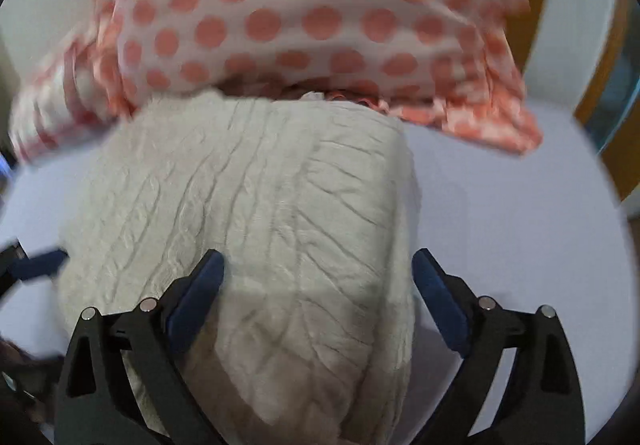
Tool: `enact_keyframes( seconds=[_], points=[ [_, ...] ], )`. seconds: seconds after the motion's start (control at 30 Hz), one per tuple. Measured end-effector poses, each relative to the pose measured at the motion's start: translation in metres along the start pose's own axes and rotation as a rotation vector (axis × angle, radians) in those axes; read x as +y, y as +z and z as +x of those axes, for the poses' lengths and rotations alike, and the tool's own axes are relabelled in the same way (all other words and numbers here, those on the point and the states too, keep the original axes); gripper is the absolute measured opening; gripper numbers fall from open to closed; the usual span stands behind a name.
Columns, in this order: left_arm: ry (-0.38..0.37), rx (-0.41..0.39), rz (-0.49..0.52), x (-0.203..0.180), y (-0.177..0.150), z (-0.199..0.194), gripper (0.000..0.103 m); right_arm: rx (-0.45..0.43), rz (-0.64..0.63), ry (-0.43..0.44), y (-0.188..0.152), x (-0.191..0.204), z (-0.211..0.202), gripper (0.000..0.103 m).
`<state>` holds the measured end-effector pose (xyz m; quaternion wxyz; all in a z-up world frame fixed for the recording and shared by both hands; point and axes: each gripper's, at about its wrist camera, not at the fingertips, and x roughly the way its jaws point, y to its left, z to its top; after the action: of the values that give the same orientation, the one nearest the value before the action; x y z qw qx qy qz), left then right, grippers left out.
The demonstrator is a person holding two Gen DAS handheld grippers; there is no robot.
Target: Fold small clothes
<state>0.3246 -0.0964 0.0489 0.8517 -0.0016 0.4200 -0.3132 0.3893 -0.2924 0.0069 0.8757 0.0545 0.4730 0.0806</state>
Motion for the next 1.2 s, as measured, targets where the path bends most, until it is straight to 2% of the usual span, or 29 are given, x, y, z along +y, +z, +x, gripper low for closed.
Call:
enact_keyframes(
  seconds=[0.07,0.1,0.17,0.2,0.27,0.3,0.37,0.43,0.47,0.53,0.57,0.63,0.67,0.7,0.73,0.8,0.83,0.93,1.0,1.2],
  points=[
    [-0.096,-0.031,-0.078,0.017,0.006,-0.015,0.086,-0.011,0.082,0.075,0.000,-0.021,-0.010,0.096],
    [-0.102,-0.045,-0.114,0.026,0.008,-0.020,0.090,-0.015,0.112,0.101,0.000,-0.029,-0.013,0.096],
    [-0.081,-0.058,-0.217,0.056,0.014,-0.024,0.091,-0.004,0.190,0.210,0.000,-0.051,-0.015,0.096],
    [-0.078,-0.046,-0.268,0.070,0.015,-0.023,0.091,0.013,0.215,0.244,0.000,-0.057,-0.012,0.096],
    [-0.121,0.000,-0.404,0.101,0.014,-0.009,0.091,0.046,0.241,0.289,-0.001,-0.061,-0.002,0.096],
    [-0.149,0.031,-0.448,0.110,0.013,0.000,0.091,0.057,0.247,0.296,-0.003,-0.062,0.001,0.096],
    [-0.158,0.060,-0.489,0.116,0.007,0.008,0.090,0.062,0.257,0.318,-0.003,-0.063,0.006,0.096],
    [-0.174,0.088,-0.488,0.115,0.006,0.019,0.090,0.073,0.261,0.377,-0.004,-0.061,0.008,0.095],
    [-0.180,0.097,-0.490,0.114,0.006,0.023,0.090,0.072,0.258,0.390,-0.006,-0.060,0.007,0.091],
    [-0.218,0.119,-0.506,0.114,0.006,0.035,0.090,0.075,0.238,0.407,-0.006,-0.055,0.011,0.090],
    [-0.213,0.113,-0.501,0.112,0.009,0.037,0.091,0.074,0.230,0.418,-0.005,-0.053,0.012,0.089],
    [-0.205,0.119,-0.492,0.109,0.012,0.041,0.091,0.069,0.239,0.458,-0.006,-0.054,0.013,0.078],
    [-0.202,0.118,-0.498,0.108,0.015,0.043,0.089,0.081,0.247,0.494,-0.008,-0.055,0.015,0.068],
    [-0.193,0.117,-0.506,0.109,0.015,0.043,0.081,0.078,0.265,0.517,-0.010,-0.058,0.017,0.058],
    [-0.168,0.120,-0.514,0.110,0.015,0.043,0.067,0.085,0.280,0.538,-0.013,-0.059,0.019,0.054],
    [-0.165,0.113,-0.532,0.115,0.009,0.037,0.051,0.098,0.314,0.590,-0.018,-0.060,0.021,0.047],
    [-0.172,0.099,-0.533,0.116,0.008,0.032,0.044,0.081,0.317,0.604,-0.020,-0.058,0.017,0.046],
    [-0.151,0.075,-0.502,0.112,0.005,0.016,0.039,0.041,0.325,0.652,-0.020,-0.048,0.004,0.042],
    [-0.118,0.054,-0.473,0.108,0.004,-0.001,0.038,0.022,0.306,0.676,-0.018,-0.036,-0.006,0.040],
    [-0.092,-0.019,-0.468,0.122,-0.012,-0.070,0.038,0.030,0.237,0.756,-0.017,0.015,-0.018,0.039]
  ],
)
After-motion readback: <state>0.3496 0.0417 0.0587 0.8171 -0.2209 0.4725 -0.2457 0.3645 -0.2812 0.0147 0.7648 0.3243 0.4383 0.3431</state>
